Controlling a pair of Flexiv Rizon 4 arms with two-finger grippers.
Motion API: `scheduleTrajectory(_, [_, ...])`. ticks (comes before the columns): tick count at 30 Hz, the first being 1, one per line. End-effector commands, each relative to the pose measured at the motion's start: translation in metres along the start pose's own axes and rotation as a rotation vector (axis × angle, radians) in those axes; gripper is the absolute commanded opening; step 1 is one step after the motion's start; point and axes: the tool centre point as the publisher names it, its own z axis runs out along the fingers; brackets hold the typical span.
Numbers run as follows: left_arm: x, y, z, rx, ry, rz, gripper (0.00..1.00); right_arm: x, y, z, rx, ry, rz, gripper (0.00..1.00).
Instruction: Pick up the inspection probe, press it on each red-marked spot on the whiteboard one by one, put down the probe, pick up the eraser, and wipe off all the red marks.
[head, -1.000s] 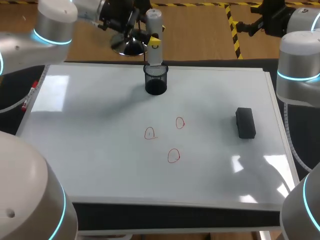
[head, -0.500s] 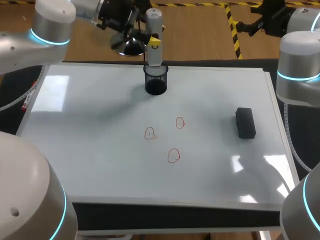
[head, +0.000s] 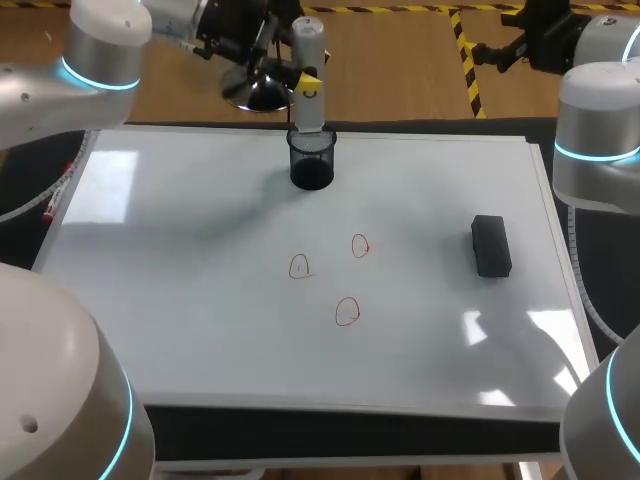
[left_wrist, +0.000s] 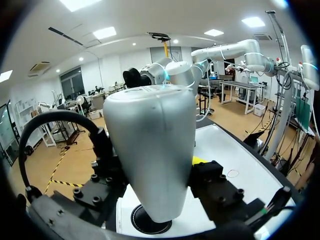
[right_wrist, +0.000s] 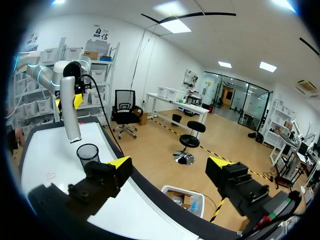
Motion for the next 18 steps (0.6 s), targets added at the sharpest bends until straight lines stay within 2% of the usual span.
scheduleTrajectory(1, [0.000,-0.002,-0.001,-0.001,-0.002,0.001,0.00,0.000,0.000,0.000,0.000,0.000,0.000,1.00])
scheduleTrajectory(10, [0.000,-0.002,-0.001,-0.001,-0.002,0.001,0.00,0.000,0.000,0.000,0.000,0.000,0.000,1.00])
scheduleTrajectory(18, [0.014,-0.009,0.008,0.020,0.019,0.027,0.00,0.000,0.000,0.000,0.000,0.000,0.000,1.00])
